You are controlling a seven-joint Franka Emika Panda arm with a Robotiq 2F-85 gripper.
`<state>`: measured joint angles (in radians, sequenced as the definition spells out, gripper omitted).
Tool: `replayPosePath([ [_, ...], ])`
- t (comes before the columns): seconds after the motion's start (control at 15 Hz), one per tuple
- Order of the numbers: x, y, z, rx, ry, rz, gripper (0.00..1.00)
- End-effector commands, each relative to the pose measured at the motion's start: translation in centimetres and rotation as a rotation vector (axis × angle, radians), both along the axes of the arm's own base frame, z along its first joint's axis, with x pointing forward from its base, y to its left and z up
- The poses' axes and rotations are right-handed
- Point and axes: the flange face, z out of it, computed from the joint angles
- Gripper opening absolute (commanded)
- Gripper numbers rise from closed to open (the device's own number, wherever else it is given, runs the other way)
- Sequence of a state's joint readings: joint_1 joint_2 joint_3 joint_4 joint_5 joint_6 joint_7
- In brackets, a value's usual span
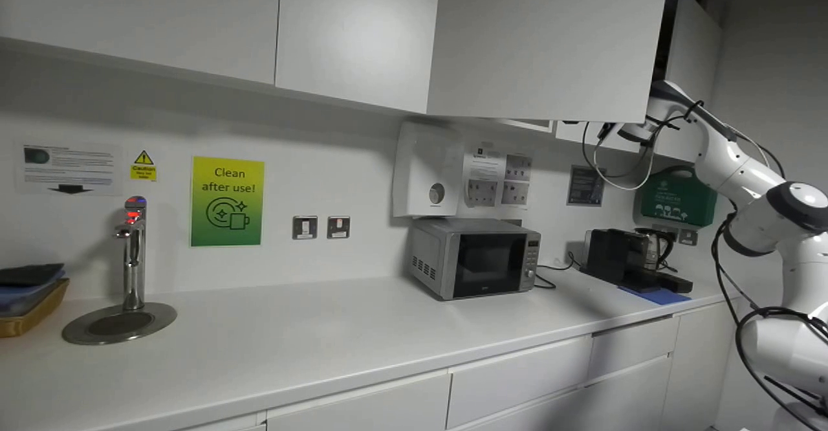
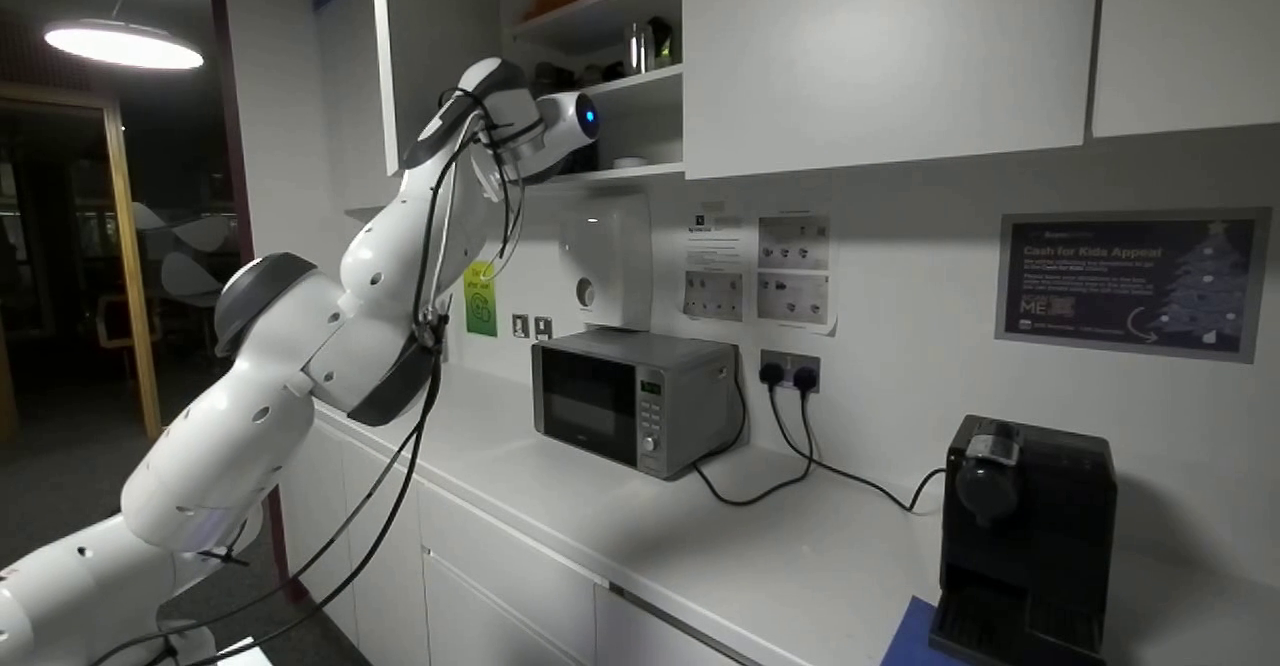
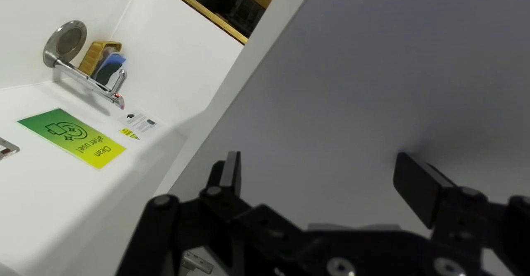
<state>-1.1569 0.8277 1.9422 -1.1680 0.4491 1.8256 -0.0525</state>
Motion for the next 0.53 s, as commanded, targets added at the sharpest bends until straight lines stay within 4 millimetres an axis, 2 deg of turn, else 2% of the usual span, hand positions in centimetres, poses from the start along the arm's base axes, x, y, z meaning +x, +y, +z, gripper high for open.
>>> replayPosePath([
  [0.0, 0.0, 0.4, 0.6, 0.020, -0.026, 0.063, 1.00],
  [0.47, 0.5, 2.5, 0.8, 0.009, -0.034, 0.150, 1.00],
])
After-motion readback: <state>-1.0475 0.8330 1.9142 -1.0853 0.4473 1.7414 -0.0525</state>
